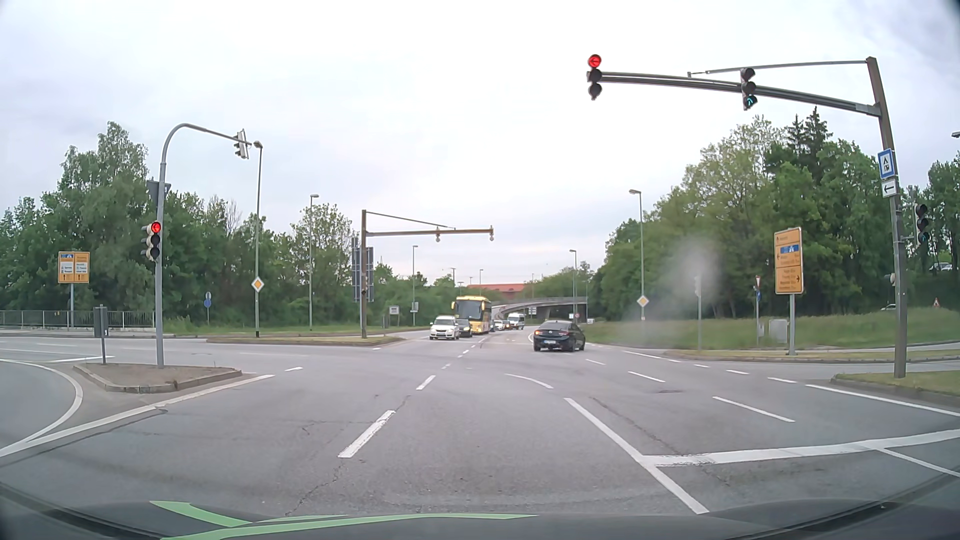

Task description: Follow the waypoints while adhering to traffic rules and regulations

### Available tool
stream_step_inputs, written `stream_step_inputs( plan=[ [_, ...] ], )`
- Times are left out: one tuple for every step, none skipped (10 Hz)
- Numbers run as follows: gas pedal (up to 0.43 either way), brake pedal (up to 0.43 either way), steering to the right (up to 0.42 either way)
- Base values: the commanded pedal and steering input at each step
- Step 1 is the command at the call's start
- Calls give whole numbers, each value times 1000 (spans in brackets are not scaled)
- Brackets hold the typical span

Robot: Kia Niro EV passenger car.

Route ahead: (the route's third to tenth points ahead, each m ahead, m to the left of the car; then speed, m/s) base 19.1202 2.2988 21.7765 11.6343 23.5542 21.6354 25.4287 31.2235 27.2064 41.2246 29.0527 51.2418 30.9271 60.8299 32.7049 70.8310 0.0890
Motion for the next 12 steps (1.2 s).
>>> stream_step_inputs(
  plan=[
    [0, 250, 4],
    [0, 268, 4],
    [0, 287, 4],
    [0, 293, 4],
    [0, 293, 4],
    [0, 293, 4],
    [0, 305, 4],
    [0, 305, 4],
    [0, 305, 4],
    [0, 305, 4],
    [0, 305, 4],
    [0, 305, 4]
  ],
)
